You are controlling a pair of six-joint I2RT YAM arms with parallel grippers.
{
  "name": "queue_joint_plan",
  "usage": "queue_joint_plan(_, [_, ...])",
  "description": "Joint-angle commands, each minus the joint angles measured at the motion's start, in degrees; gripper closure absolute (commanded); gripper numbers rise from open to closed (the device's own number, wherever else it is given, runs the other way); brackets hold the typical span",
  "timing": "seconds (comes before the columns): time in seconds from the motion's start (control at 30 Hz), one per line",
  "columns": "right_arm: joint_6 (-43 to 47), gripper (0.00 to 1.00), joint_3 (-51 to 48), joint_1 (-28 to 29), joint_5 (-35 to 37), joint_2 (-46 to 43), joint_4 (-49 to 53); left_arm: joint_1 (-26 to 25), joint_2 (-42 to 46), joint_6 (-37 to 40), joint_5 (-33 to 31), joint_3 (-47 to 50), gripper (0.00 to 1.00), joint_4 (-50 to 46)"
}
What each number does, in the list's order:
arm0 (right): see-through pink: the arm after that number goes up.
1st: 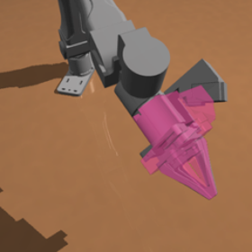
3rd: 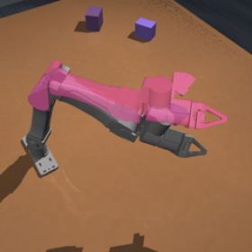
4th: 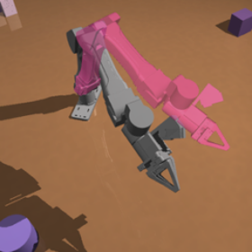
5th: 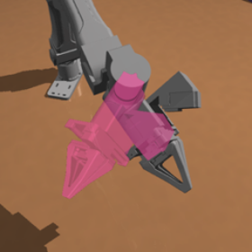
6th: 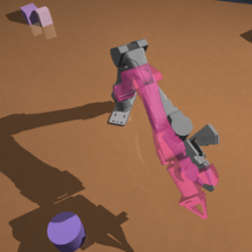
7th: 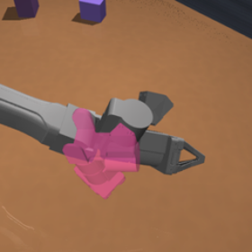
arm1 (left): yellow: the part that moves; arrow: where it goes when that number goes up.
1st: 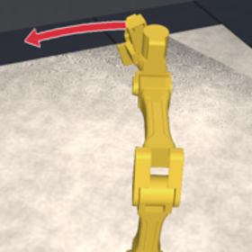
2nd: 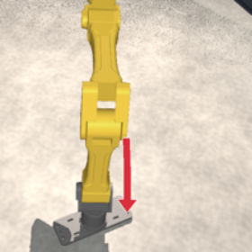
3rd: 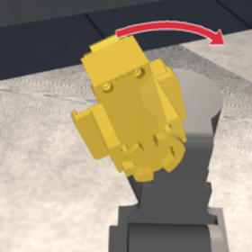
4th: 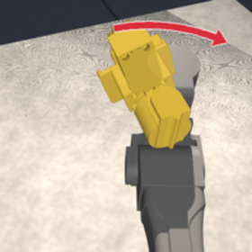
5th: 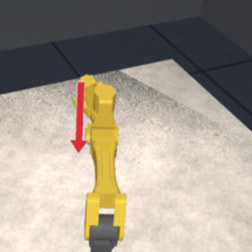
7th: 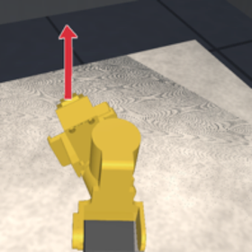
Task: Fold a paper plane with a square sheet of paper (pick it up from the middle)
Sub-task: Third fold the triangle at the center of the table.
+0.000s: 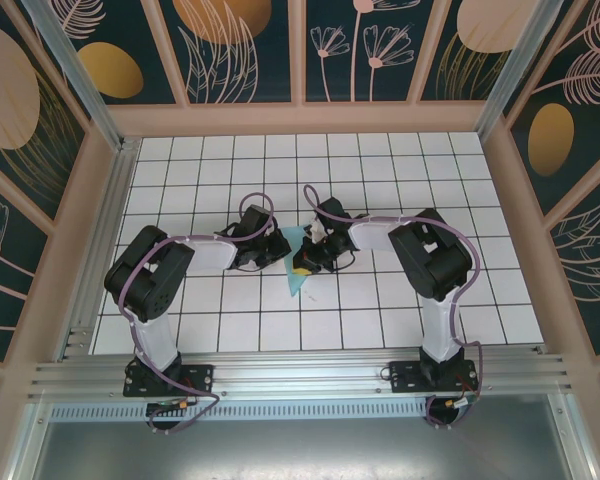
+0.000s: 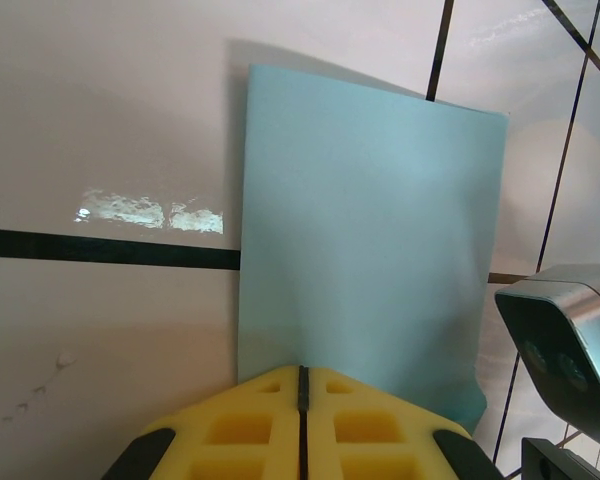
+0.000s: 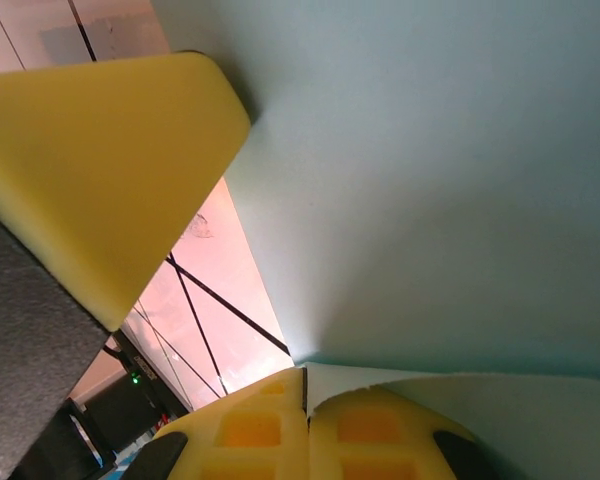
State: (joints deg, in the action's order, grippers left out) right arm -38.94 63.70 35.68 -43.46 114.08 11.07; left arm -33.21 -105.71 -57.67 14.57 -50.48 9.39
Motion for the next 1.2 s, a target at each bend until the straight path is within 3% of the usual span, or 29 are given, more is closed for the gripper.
queue_joint_plan(0.0, [0.36, 0.97, -0.33, -0.05, -0.2, 1.31, 0.47, 0.19, -1.25, 0.98, 0.67, 1.13, 0.91, -1.48])
queue_joint_plan(0.6, [-0.39, 0.7, -0.29, 0.09, 2.81, 1.07, 1.79, 0.17, -0.12, 0.72, 0.47, 0.93, 0.91, -1.68])
queue_joint_plan(0.8, [-0.44, 0.61, -0.73, 0.02, 2.77, 0.38, 1.09, 0.2, 4.74, 1.23, -2.14, 1.11, 0.89, -3.37])
queue_joint_plan(0.9, [-0.35, 0.61, -0.77, 0.09, 2.78, 0.42, 1.11, 0.19, 7.17, 1.62, -2.02, 2.36, 0.86, -3.19])
queue_joint_plan(1.03, [-0.33, 0.78, -0.92, 0.09, 2.86, 0.38, 0.82, 0.19, 10.6, 2.09, -0.05, 5.17, 0.85, -1.8])
queue_joint_plan(1.17, [-0.22, 0.82, -1.33, 0.04, 2.07, 0.57, -0.15, 0.24, 10.62, 2.82, 3.06, 7.8, 0.84, 0.52])
